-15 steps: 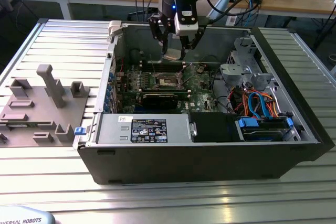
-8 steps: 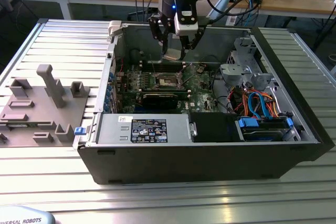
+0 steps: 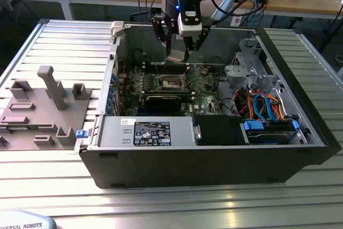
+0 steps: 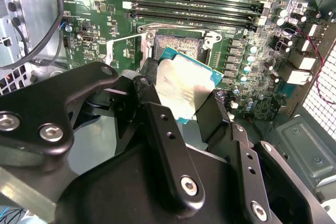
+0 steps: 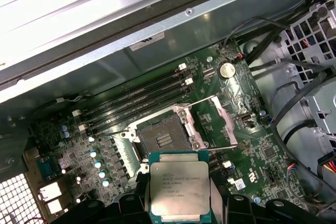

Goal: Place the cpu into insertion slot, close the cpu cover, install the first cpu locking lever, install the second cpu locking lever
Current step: 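Place the cpu into insertion slot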

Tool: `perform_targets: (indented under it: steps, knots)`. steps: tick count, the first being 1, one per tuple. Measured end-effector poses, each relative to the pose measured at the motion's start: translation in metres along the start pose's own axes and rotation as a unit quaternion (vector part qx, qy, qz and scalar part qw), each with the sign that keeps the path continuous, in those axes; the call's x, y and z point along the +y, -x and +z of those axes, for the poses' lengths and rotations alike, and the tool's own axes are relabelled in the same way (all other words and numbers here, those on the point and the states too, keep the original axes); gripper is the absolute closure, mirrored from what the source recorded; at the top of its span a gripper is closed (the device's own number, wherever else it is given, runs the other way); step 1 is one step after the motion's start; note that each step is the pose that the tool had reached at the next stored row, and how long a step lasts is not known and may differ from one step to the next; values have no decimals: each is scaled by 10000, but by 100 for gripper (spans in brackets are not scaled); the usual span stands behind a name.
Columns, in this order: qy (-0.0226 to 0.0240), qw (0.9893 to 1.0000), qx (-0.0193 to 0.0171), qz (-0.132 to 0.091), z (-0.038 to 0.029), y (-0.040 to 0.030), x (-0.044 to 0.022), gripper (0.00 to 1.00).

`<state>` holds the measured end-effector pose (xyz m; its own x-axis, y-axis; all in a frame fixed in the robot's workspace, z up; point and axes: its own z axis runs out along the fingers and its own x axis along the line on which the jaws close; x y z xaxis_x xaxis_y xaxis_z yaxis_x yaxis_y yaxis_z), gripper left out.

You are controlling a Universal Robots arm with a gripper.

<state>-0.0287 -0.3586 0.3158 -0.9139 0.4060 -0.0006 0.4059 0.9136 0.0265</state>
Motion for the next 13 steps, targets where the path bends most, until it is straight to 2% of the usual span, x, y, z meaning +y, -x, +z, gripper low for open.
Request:
perform_targets:
  steps: [13]
  knots:
    - [-5, 10000, -3, 35, 2, 0, 0, 46]
